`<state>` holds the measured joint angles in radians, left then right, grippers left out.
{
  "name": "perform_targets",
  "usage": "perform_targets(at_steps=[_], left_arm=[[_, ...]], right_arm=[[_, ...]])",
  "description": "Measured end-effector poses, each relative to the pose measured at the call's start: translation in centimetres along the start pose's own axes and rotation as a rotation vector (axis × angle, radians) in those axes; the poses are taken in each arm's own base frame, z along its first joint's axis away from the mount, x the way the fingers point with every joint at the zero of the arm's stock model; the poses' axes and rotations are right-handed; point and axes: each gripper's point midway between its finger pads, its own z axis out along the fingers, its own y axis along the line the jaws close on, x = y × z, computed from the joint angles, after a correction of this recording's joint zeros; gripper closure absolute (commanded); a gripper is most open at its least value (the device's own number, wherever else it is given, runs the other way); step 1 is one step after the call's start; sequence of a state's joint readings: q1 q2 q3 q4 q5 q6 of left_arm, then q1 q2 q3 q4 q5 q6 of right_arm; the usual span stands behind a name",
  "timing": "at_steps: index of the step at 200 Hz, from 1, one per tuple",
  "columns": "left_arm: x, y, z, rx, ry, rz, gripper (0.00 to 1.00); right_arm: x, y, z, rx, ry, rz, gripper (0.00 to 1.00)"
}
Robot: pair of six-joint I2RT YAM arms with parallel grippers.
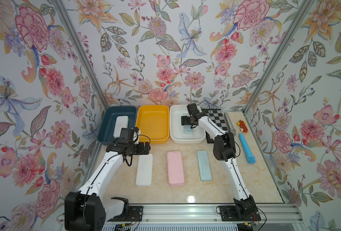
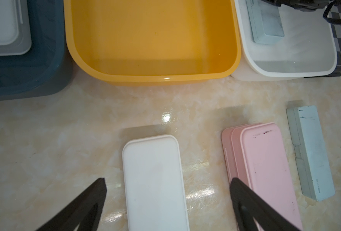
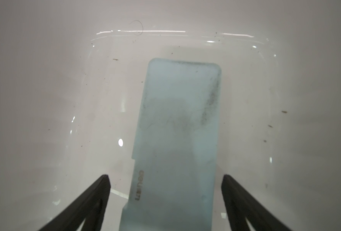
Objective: Place the pencil cases by color into the storage box
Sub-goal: Place the pencil case at the storage box.
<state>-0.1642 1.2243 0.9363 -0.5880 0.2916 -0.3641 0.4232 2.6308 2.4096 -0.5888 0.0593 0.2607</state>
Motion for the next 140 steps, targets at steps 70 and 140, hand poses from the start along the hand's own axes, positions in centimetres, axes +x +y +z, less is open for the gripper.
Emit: perform_targets(at_steps=[70,140], left_arm=[[0.3,-0.5,0.2,-0.033,0.003,0.039,0.02],[4.6,-2.3,3.8,-0.128,0.134,0.066,0.02]], right_arm=[[-0.4,0.2,-1.0,0.016,-0.033,-0.042,0.0],[-3.0,0.5,-13.6,-0.014,-0.196,-0.063,0.0]])
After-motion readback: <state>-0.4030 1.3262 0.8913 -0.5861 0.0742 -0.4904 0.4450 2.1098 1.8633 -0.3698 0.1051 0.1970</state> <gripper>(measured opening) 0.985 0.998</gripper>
